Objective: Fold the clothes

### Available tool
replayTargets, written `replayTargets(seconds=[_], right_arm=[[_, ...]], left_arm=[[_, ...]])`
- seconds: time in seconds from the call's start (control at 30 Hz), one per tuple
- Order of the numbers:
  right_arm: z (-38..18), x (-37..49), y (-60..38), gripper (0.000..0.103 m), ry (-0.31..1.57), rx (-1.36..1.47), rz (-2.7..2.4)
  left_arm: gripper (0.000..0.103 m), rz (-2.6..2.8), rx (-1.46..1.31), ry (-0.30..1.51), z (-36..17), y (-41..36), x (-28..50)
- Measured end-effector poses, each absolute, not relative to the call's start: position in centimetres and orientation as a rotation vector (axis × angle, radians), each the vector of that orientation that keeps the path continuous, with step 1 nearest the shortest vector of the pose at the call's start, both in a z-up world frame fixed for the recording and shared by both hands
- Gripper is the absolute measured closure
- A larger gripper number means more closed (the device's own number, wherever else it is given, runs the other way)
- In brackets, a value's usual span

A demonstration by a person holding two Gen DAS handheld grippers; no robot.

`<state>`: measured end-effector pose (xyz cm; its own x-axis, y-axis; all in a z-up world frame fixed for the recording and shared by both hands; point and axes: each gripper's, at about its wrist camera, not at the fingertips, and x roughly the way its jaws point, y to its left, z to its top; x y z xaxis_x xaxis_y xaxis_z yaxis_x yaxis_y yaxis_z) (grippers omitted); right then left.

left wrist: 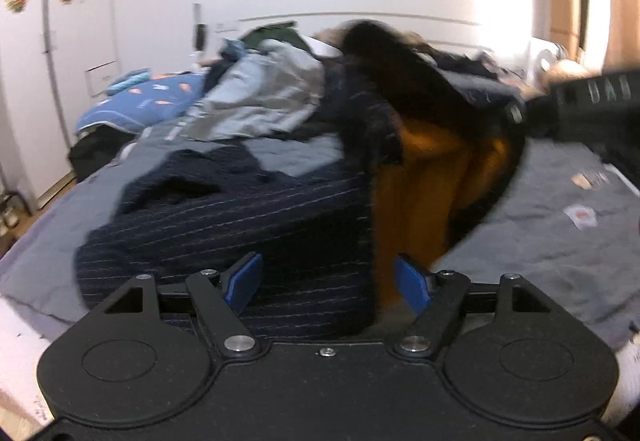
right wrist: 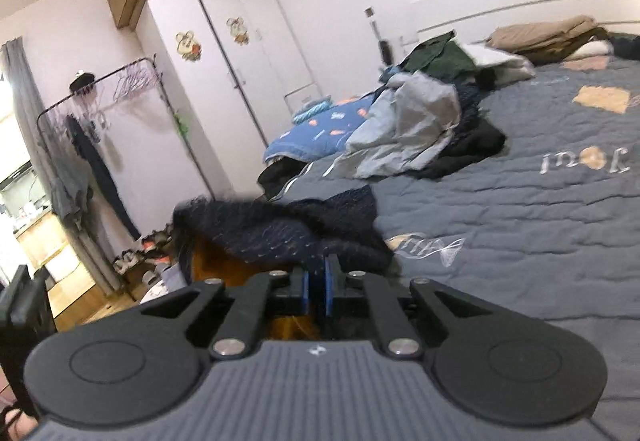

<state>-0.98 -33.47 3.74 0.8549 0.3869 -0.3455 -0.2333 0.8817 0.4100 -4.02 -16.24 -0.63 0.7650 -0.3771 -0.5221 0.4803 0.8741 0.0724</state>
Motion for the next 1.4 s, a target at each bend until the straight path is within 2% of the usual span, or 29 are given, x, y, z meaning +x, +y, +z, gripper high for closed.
replayTargets(seconds=[0.07, 0.13, 0.17, 0.2, 0.23, 0.47, 0.6, 0.87, 1.03, 1.13, 1.3, 1.4], right_arm=[[3.5, -1.1, -34.4, 0.099, 0.435, 0.381, 0.327], [2.7, -0.6, -34.9, 0.099, 0.460, 0.387, 0.329], [2.1, -0.5, -35.0, 0.099, 0.473, 0.387, 0.330], [1.5, -0.2, -34.9, 0.099, 0.490, 0.388, 0.331], [1.0, 0.0, -34.9, 0.099, 0.507, 0.389, 0.332], [0.1, 0.3, -34.1, 0.099, 0.536, 0.388, 0.334], [0.0, 0.3, -34.3, 0.099, 0.532, 0.385, 0.328], [1.7, -0.3, -36.6, 0.099, 0.459, 0.455, 0.329], [3.5, -2.1, -38.4, 0.100, 0.380, 0.530, 0.339], [3.6, -2.6, -38.8, 0.101, 0.375, 0.518, 0.321], [0.6, -1.3, -38.8, 0.101, 0.474, 0.512, 0.289], [-1.0, -0.6, -38.7, 0.101, 0.525, 0.499, 0.274]], left_arm=[[0.034, -0.482, 0.229, 0.503, -1.0, -17.4, -4.6], [0.043, -0.467, 0.212, 0.530, -1.8, -18.3, -4.4], [0.055, -0.460, 0.195, 0.568, -2.4, -18.6, -4.0], [0.074, -0.453, 0.178, 0.605, -3.0, -18.9, -3.5], [0.079, -0.448, 0.176, 0.645, -3.7, -19.3, -3.1], [0.094, -0.451, 0.200, 0.678, -5.6, -19.2, -1.7], [0.096, -0.486, 0.186, 0.653, -3.9, -18.2, -0.8], [0.097, -0.537, 0.172, 0.485, 4.5, -16.2, -1.5], [0.097, -0.523, 0.254, 0.434, 8.9, -18.2, -1.7], [0.095, -0.485, 0.265, 0.505, 8.2, -19.3, -0.4], [0.095, -0.463, 0.169, 0.692, 2.3, -20.3, 1.1], [0.094, -0.437, 0.154, 0.743, -0.5, -20.5, 1.3]])
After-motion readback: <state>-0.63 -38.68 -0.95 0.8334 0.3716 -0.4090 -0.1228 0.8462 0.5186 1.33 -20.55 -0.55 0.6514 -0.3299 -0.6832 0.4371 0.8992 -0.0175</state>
